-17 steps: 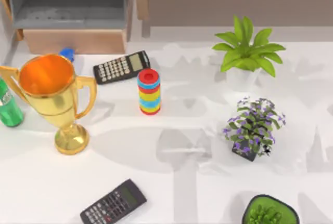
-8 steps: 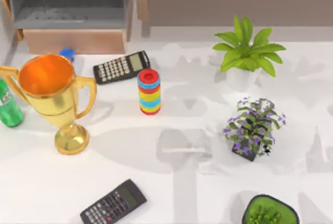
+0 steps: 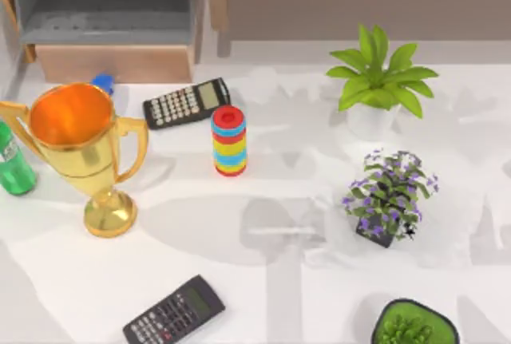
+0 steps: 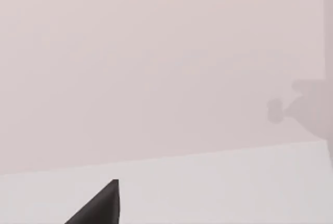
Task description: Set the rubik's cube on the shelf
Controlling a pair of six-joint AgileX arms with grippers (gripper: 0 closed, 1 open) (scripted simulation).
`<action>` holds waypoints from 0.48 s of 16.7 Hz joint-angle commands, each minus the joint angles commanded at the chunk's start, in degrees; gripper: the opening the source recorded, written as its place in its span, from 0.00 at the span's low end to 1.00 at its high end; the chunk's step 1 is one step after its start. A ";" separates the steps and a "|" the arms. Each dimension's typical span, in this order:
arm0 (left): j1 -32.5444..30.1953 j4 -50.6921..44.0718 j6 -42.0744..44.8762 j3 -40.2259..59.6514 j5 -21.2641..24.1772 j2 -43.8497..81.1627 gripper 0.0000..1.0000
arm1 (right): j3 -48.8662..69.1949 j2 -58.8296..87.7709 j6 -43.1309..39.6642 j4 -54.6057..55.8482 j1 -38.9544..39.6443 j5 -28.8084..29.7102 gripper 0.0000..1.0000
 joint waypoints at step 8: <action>-15.02 -41.09 -13.85 23.90 -9.99 10.10 1.00 | 0.00 0.00 0.00 0.00 0.00 0.00 1.00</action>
